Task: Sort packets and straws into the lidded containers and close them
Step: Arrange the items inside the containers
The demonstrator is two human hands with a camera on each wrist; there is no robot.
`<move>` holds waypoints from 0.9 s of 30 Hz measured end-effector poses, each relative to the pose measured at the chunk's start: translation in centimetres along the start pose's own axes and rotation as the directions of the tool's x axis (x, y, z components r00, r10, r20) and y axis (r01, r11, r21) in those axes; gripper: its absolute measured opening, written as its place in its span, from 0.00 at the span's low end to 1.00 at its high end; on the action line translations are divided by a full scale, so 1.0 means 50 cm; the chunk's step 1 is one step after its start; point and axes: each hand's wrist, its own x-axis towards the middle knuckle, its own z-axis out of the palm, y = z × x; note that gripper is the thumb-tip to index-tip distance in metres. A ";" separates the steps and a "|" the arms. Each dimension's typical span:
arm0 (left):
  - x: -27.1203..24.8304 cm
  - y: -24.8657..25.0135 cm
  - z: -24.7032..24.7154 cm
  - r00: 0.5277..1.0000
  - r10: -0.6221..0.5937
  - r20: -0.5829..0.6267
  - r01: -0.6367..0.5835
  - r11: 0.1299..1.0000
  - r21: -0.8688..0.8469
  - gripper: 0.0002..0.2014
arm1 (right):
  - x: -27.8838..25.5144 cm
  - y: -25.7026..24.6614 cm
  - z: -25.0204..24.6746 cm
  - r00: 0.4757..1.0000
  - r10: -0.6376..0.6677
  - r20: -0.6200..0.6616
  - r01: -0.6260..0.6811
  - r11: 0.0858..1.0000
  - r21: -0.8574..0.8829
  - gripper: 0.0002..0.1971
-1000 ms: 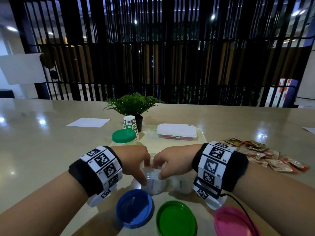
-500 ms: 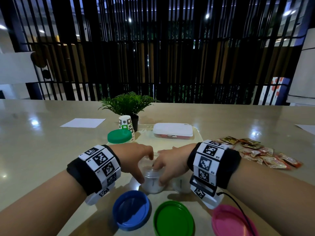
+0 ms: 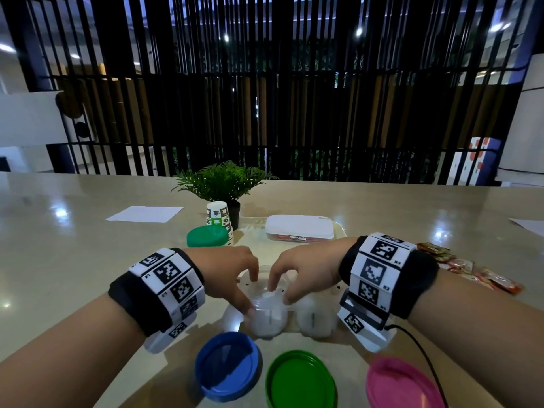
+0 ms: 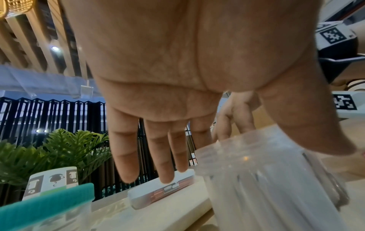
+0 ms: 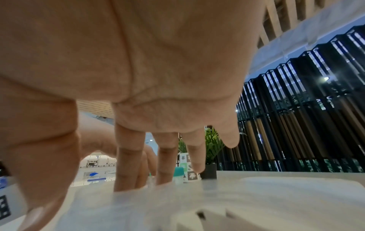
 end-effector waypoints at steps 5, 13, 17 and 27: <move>-0.010 -0.004 -0.017 0.987 0.079 -0.141 -0.071 0.995 0.065 0.18 | -0.001 0.003 -0.006 0.999 0.035 -0.004 -0.035 0.999 -0.020 0.16; 0.007 -0.019 0.000 1.000 0.023 0.016 -0.026 0.966 0.256 0.38 | 0.012 -0.009 0.018 0.998 0.054 0.017 -0.051 0.983 -0.177 0.23; 0.017 -0.015 0.012 0.999 0.008 0.032 -0.017 0.965 0.263 0.36 | 0.005 -0.010 0.013 1.000 0.010 0.029 -0.007 0.995 -0.097 0.22; 0.008 -0.001 -0.001 0.999 -0.048 0.001 0.046 0.961 0.273 0.28 | 0.002 -0.014 0.013 0.999 0.052 0.014 -0.050 0.987 -0.152 0.21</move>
